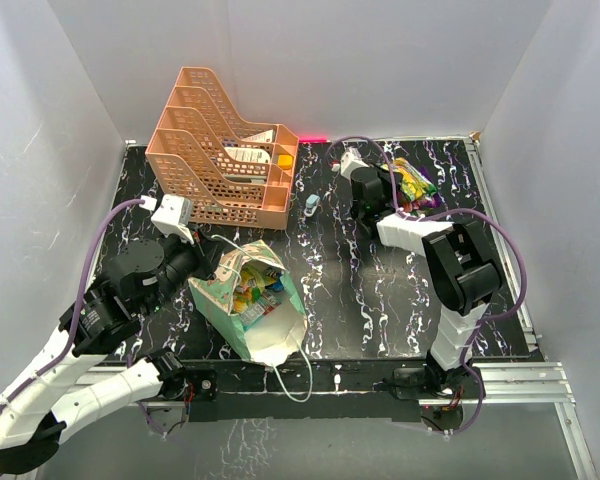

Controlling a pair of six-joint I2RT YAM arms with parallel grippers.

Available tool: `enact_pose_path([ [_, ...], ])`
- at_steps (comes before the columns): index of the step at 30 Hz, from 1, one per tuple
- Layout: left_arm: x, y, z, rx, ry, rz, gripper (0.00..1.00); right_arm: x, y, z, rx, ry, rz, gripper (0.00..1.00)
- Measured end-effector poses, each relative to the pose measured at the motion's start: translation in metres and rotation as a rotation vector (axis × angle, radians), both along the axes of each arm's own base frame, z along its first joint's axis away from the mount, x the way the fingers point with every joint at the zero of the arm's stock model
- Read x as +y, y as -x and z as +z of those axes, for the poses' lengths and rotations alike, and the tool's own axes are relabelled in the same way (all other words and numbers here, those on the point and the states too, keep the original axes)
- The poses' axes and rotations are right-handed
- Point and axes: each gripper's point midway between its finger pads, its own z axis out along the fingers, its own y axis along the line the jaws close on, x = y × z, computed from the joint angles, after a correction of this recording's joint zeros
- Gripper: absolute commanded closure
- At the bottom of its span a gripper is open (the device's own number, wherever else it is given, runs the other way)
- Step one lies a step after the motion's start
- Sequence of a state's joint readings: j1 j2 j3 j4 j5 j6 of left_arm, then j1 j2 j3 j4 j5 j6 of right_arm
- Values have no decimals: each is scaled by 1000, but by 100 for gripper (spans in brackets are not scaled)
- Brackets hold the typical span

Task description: Take the snacks out of the paper bag

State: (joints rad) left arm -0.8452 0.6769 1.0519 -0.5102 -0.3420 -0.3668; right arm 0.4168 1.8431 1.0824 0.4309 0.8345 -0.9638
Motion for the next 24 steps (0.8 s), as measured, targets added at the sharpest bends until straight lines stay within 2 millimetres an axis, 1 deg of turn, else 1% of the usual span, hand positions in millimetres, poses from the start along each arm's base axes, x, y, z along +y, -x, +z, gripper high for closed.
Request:
enact_pose_path([
  [4,0,0,0,0,0,1,100,1,0,-3,-7,-25,-3,93],
  [7,0,0,0,0,-1,1,100,3,-1,-9,-4,-41,0,93],
  [12,0,0,0,0,-1,1,100,12,-3,-25,20,-55,22,93],
  [19,0,0,0,-2,-4,1,100,26,-2,-55,69,-65,45,93],
  [24,1,0,0,-4,-7,1,100,29,0,-64,75,-81,44,91],
])
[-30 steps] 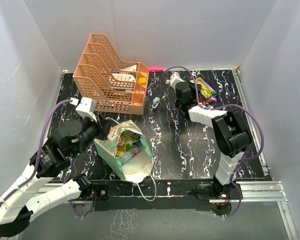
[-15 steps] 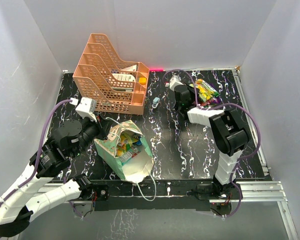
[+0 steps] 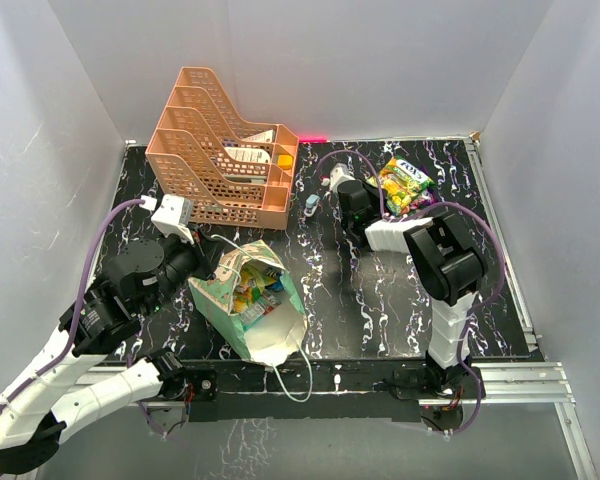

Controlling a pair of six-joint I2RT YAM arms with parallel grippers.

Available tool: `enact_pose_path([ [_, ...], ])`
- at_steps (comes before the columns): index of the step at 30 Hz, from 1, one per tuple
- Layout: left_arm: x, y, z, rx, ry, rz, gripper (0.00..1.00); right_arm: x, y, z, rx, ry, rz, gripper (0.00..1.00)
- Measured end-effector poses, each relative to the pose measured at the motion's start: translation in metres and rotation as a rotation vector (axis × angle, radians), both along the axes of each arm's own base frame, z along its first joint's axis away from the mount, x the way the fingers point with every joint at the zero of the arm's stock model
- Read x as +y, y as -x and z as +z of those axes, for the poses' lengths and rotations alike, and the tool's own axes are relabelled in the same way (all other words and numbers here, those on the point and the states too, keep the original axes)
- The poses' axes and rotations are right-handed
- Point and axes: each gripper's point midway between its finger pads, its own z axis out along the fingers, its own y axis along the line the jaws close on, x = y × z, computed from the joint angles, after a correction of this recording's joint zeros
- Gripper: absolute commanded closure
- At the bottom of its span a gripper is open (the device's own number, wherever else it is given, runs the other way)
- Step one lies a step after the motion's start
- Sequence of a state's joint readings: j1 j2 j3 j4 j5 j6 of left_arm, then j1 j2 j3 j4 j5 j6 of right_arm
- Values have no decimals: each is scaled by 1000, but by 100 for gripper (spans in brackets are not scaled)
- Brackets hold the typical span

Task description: Take the snacks out of the paper bag

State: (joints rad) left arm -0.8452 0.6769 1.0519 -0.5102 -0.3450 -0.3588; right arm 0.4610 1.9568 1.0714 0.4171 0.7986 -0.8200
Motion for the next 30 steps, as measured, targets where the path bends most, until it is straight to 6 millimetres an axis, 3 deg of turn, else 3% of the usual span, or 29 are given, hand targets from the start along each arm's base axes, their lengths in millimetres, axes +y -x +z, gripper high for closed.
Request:
enact_pose_path([
  [2,0,0,0,0,-1,1,100,0,0,-1,1,-2,-2,86],
  [5,1,0,0,0,-1,3,100,0,0,-1,-7,-13,-7,64],
  [9,1,0,0,0,-1,4,100,2,4,1,-4,-27,-8,47],
  [12,1,0,0,0,-1,4,100,6,15,15,1,-69,-1,35],
  [15,0,0,0,0,0,4,100,23,34,45,-17,-177,43,27],
  [17,0,0,0,-1,1,3,100,44,51,69,-51,-306,104,25],
  [20,0,0,0,1,5,2,100,75,87,82,-50,-529,241,25],
  [27,-2,1,0,10,17,-2,100,111,190,37,217,-882,517,26],
  [30,-3,1,-1,15,19,-1,100,128,220,51,292,-953,645,30],
])
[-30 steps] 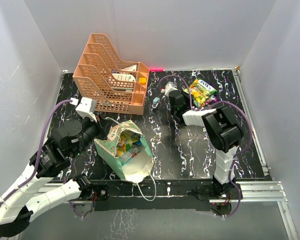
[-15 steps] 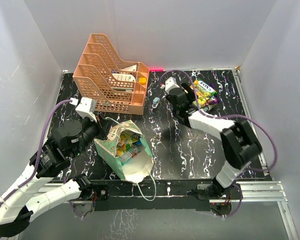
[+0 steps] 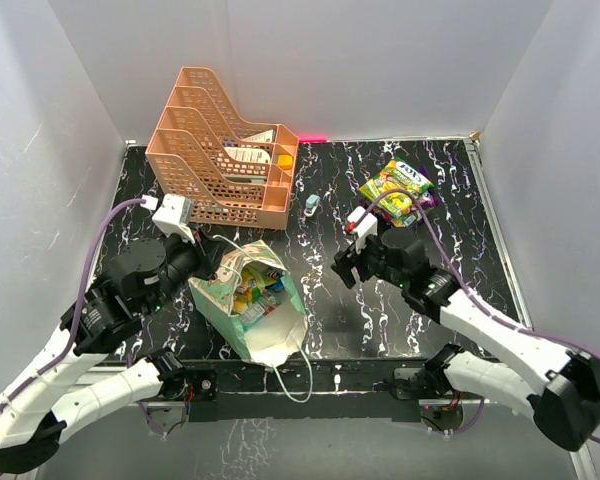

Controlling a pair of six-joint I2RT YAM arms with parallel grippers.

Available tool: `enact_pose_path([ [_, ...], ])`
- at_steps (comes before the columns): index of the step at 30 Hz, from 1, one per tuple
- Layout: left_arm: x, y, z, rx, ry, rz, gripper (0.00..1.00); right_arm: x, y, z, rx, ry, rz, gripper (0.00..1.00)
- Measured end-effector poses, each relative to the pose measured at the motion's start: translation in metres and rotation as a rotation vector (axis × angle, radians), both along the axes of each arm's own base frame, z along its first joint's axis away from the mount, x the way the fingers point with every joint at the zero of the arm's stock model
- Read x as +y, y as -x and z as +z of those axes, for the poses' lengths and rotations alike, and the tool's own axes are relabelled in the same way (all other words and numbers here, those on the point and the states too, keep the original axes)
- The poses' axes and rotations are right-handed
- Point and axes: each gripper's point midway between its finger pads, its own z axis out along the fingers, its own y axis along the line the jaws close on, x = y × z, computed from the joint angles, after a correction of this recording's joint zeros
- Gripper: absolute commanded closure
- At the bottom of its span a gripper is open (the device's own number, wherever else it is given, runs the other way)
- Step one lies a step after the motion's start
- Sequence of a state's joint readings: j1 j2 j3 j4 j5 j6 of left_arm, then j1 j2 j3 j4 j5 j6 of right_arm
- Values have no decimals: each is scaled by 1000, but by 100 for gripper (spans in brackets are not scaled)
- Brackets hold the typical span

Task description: Take the snacks out of the paper bag

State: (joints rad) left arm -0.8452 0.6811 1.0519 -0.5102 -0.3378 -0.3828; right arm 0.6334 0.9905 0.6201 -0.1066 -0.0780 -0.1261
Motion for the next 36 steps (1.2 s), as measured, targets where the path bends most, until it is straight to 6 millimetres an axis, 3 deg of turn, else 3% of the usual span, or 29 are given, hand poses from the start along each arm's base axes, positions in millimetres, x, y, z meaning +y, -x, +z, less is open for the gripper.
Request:
enact_pose_path([
  [5,-4,0,-3,17,4,-8,100,45,55,69,-95,-138,310,36],
  [9,-5,0,-3,22,12,-8,100,81,123,108,-209,-213,614,38],
  [13,-5,0,-2,22,17,-7,100,114,178,104,-284,-172,850,40],
  [16,-5,0,-3,24,17,-6,100,145,196,85,-338,-55,940,40],
  [18,-5,0,-3,25,17,-6,100,165,195,62,-359,51,965,40],
  [20,-5,0,-3,26,17,-7,100,178,179,35,-385,173,937,40],
  [25,-5,0,-3,27,16,-8,100,185,131,-13,-463,435,823,40],
  [36,-1,5,3,8,38,-10,100,201,73,-40,-587,558,706,41],
])
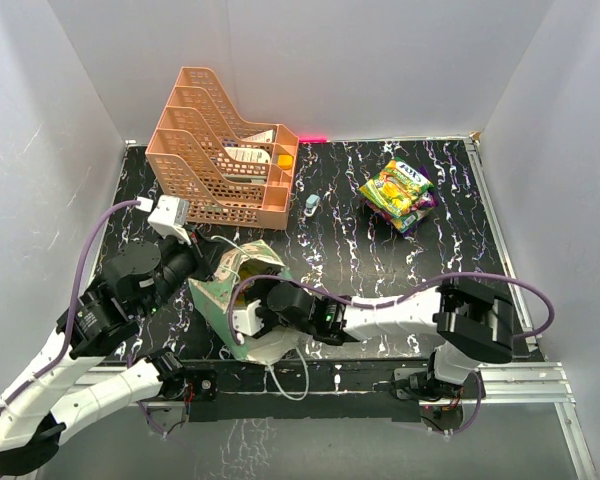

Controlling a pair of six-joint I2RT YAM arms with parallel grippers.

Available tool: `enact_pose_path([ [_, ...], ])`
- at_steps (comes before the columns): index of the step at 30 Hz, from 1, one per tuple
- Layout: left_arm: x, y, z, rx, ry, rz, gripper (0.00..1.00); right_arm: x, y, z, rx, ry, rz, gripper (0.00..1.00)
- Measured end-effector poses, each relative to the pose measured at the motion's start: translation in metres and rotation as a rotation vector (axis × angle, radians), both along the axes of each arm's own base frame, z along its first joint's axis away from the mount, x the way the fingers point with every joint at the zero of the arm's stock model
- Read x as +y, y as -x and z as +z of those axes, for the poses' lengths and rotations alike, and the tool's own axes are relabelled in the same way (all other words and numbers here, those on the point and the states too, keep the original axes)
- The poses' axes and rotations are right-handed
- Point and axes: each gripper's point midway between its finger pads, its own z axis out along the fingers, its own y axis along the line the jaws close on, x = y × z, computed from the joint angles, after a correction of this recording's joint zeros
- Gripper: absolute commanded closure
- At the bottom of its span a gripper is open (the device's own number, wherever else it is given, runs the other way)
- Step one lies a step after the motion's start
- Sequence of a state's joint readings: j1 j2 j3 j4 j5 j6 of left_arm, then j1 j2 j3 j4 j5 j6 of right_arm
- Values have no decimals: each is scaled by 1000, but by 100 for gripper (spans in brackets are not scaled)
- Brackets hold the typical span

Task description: Take the snacks out of the paper bag

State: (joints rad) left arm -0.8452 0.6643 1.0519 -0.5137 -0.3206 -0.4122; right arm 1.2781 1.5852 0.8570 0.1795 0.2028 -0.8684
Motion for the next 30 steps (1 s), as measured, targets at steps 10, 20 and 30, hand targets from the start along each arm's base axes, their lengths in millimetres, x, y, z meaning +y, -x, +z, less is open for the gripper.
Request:
enact_pose_path([
  [10,3,3,4,-12,13,0,100,12,-30,-6,-30,-33,0,38],
  [20,1,4,4,-14,11,-15,100,24,-48,-6,-8,-112,16,37],
  [30,5,3,1,-17,-17,-3,100,7,-36,5,34,-197,29,33],
])
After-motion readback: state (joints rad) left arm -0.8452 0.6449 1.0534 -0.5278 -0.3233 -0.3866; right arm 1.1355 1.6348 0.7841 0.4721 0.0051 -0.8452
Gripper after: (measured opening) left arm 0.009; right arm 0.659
